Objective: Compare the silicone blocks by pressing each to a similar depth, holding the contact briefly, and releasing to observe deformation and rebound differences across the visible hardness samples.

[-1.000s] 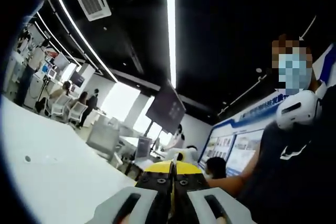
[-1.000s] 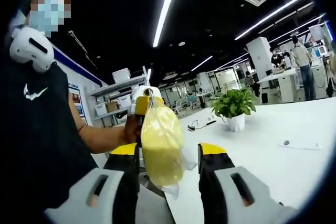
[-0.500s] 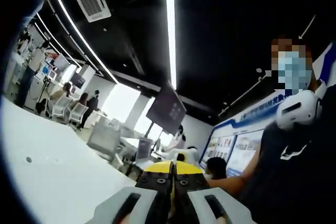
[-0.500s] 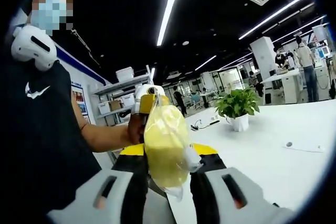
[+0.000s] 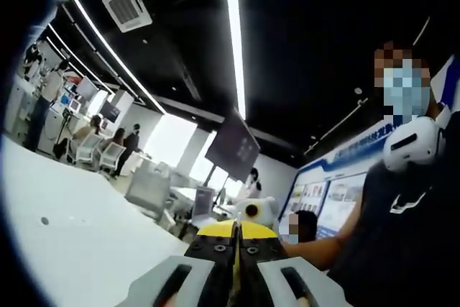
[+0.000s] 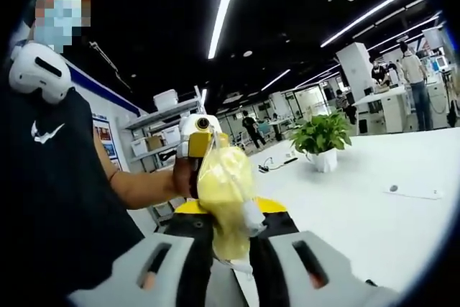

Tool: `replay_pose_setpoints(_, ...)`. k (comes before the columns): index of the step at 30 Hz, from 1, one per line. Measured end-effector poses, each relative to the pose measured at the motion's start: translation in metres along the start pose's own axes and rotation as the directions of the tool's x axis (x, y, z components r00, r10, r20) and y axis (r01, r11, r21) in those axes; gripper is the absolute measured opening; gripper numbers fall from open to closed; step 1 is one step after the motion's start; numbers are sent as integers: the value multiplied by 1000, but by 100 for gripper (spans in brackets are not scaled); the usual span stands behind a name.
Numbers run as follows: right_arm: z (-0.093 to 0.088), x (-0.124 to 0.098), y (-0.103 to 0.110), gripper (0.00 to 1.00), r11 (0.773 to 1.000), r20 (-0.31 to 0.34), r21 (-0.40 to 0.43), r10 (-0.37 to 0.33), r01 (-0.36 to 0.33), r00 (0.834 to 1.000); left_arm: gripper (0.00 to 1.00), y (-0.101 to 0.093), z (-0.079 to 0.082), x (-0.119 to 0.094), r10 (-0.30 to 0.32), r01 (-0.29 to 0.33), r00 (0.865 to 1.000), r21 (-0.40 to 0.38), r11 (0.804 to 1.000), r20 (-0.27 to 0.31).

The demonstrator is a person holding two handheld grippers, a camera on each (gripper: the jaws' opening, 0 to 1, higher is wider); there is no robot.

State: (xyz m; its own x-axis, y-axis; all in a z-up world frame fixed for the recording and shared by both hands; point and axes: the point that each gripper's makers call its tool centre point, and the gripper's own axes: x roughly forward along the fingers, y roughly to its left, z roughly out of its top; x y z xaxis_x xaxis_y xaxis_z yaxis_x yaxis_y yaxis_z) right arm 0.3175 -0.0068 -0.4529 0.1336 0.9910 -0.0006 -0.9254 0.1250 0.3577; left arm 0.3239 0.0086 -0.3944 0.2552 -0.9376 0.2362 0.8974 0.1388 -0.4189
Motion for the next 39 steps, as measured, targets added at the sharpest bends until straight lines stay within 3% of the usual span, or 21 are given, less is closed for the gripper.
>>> replay_pose_setpoints(3, -2, -1, -2, 8, 1000, -11, 18, -4, 4, 1000, 0, 0, -3, 1, 4, -4, 1000, 1, 1000, -8)
replay_pose_setpoints(5, -4, -2, 1, 6, 997, -29, 75, 20, -18, 999, 0, 1, -4, 1, 5, -5, 1000, 1, 1000, -12)
replay_pose_setpoints(10, -3, -2, -1, 4, 1000, -29, 18, 0, 0, 1000, 0, -1, -5, 1, -2, 2, 1000, 5, 1000, -15)
replay_pose_setpoints(17, -3, -3, -2, 2, 999, -27, 30, -12, 13, 1000, 0, 0, -5, 3, 6, -6, 1000, 23, 1000, -10)
replay_pose_setpoints(19, -6, -4, -3, 2, 997, -42, 70, -13, 16, 999, 0, 4, -7, 2, 23, -22, 1000, 32, 999, -20)
replay_pose_setpoints(39, -10, 0, 0, 1, 998, -55, 63, -28, 31, 998, 0, 14, -8, -3, 68, -65, 997, 65, 996, -40)
